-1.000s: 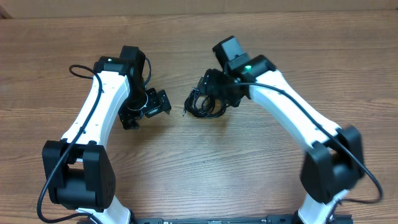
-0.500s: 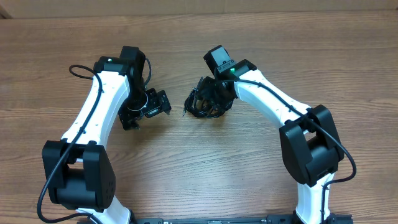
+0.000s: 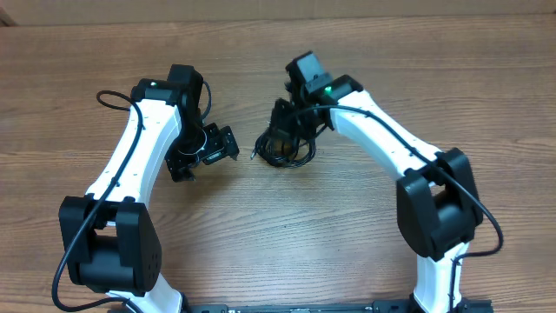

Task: Untangle cables
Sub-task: 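Lower the right gripper onto the cable coil and grasp a strand, then lift the grasped cable up and away with the right gripper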

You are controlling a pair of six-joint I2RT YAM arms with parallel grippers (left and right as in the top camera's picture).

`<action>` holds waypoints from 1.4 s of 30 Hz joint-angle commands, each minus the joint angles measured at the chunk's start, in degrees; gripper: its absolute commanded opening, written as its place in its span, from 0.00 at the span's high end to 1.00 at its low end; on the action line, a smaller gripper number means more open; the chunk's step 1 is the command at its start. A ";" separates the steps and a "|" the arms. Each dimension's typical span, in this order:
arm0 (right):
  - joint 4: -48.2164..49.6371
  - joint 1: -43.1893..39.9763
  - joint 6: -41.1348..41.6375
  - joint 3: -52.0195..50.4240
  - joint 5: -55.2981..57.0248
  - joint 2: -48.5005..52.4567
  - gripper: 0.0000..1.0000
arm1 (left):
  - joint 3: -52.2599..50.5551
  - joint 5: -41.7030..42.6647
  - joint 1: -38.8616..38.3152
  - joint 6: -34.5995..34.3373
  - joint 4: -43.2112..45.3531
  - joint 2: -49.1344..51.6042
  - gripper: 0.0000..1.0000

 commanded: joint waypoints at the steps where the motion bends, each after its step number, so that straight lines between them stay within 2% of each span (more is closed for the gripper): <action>1: 1.27 -0.59 -5.11 5.38 -16.96 -8.94 0.96 | 0.85 0.92 -0.13 -0.79 0.02 0.42 0.00; 5: 5.75 -0.57 -4.70 6.67 -24.39 -14.95 0.96 | 0.85 0.92 -0.13 -0.79 -0.22 0.42 0.00; 16: 22.27 -2.67 8.09 6.97 -24.24 -29.03 0.96 | 0.85 0.90 -0.13 -0.76 -0.90 0.42 0.00; 22: 21.55 -3.04 8.81 6.97 -19.89 -33.46 0.96 | 0.85 0.90 -0.13 -0.76 -0.83 0.42 0.00; 26: 26.05 -3.82 14.97 6.97 -19.34 -34.38 0.96 | 0.85 0.90 -0.13 -0.76 -0.63 0.42 0.00; 33: 49.16 -9.70 32.63 6.99 -25.88 -35.34 0.96 | 0.79 0.28 -0.13 -0.74 0.09 0.42 0.00; 36: 47.23 -9.97 31.71 6.95 -27.19 -35.32 0.96 | 0.79 -0.17 -0.13 -0.74 0.46 0.42 0.01; 42: 32.39 -9.97 30.73 6.91 -23.93 -35.08 0.96 | 0.79 2.62 -0.11 -0.55 0.85 0.42 0.00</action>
